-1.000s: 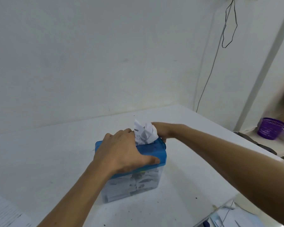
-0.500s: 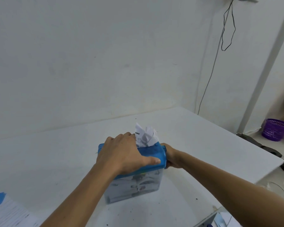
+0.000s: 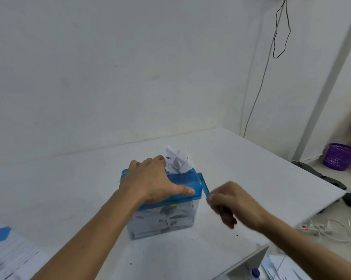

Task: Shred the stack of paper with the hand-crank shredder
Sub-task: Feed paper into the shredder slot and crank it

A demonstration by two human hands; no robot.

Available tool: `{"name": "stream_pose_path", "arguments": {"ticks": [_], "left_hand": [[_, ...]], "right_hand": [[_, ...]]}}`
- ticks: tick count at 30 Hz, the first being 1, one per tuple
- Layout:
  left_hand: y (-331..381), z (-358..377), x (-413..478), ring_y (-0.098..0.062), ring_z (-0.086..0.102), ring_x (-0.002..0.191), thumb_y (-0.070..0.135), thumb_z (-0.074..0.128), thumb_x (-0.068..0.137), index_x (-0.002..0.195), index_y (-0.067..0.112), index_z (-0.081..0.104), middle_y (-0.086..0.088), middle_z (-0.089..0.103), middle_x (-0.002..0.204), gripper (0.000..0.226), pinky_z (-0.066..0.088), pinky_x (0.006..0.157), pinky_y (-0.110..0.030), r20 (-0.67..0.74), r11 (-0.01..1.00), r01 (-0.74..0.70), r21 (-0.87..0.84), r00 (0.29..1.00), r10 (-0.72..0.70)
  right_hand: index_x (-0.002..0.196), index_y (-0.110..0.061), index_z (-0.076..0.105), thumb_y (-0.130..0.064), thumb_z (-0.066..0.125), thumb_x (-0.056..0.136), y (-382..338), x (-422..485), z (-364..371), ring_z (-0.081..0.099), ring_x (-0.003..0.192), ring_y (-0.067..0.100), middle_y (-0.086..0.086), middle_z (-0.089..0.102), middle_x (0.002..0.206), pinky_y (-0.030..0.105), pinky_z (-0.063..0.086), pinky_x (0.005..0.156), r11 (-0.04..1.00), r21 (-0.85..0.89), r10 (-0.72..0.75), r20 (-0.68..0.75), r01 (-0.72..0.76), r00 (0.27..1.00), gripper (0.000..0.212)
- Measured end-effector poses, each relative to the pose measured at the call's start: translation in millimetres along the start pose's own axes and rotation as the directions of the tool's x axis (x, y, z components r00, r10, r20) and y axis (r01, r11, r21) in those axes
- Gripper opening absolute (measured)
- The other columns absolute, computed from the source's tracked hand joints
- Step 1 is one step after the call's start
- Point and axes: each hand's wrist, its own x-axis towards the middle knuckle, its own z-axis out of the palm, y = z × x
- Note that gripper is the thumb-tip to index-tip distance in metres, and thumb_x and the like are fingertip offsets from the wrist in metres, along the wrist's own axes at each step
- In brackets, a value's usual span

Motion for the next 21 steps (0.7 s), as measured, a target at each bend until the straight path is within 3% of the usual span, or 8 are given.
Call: {"name": "stream_pose_path", "arguments": {"ticks": [3,9,12,16,18,21], "left_hand": [[-0.8,2.5,0.2,-0.015,0.054,0.102,0.102,0.046,0.045,0.114,0.041,0.051,0.018,0.059,0.105,0.092,0.041,0.095,-0.038,0.009,1.0,-0.008,-0.008,1.0,0.008],[1.5,-2.4,-6.5,-0.012,0.046,0.1,0.091,0.058,0.064,0.12,0.043,0.047,0.019,0.053,0.108,0.074,0.032,0.089,-0.032,-0.009,0.998,-0.058,-0.008,0.998,0.058],[2.9,-3.8,-7.4,-0.01,0.044,0.098,0.089,0.058,0.068,0.114,0.04,0.044,0.019,0.05,0.106,0.07,0.031,0.09,-0.031,-0.027,0.997,-0.08,0.011,0.996,0.08],[7.6,-5.8,-10.5,-0.01,0.042,0.094,0.085,0.058,0.074,0.112,0.033,0.045,0.016,0.049,0.105,0.066,0.03,0.09,-0.03,-0.028,0.995,-0.086,0.053,0.996,0.087],[8.5,-6.9,-10.3,-0.011,0.044,0.093,0.085,0.058,0.075,0.105,0.03,0.046,0.014,0.051,0.102,0.064,0.032,0.091,-0.031,-0.035,0.996,-0.073,0.057,0.997,0.075],[9.3,-5.6,-10.8,-0.012,0.048,0.092,0.087,0.057,0.073,0.099,0.028,0.045,0.013,0.052,0.096,0.065,0.035,0.094,-0.032,-0.034,0.996,-0.051,0.066,0.998,0.053]], "right_hand": [[0.052,-0.012,0.043,-0.034,0.067,0.092,-25.3,14.7,-22.4,0.035,0.041,0.021,0.007,0.035,0.049,0.025,0.036,0.044,0.999,0.0,-0.033,-0.006,0.033,0.999,0.052],[0.054,-0.011,0.043,-0.037,0.062,0.098,-43.4,91.4,-26.4,0.036,0.038,0.017,0.002,0.038,0.046,0.026,0.033,0.045,1.0,0.008,0.022,-0.269,-0.021,0.963,0.054],[0.058,-0.011,0.049,-0.036,0.064,0.091,-20.8,120.7,-15.0,0.042,0.04,0.013,0.003,0.048,0.052,0.024,0.035,0.047,0.977,-0.114,0.15,-0.243,-0.182,0.958,0.043],[0.079,-0.007,0.053,-0.01,0.052,0.08,25.1,107.7,13.6,0.034,0.051,0.014,0.01,0.046,0.067,0.026,0.029,0.053,0.912,-0.059,0.396,-0.129,-0.406,0.909,0.004],[0.081,-0.007,0.053,-0.006,0.048,0.088,32.6,93.4,20.4,0.034,0.049,0.012,0.004,0.047,0.059,0.024,0.029,0.049,0.882,-0.071,0.453,-0.144,-0.466,0.88,0.009],[0.068,-0.007,0.052,0.001,0.045,0.091,28.6,68.4,26.2,0.037,0.045,0.013,0.0,0.051,0.048,0.022,0.032,0.045,0.853,-0.151,0.475,-0.17,-0.499,0.863,0.026]]}}
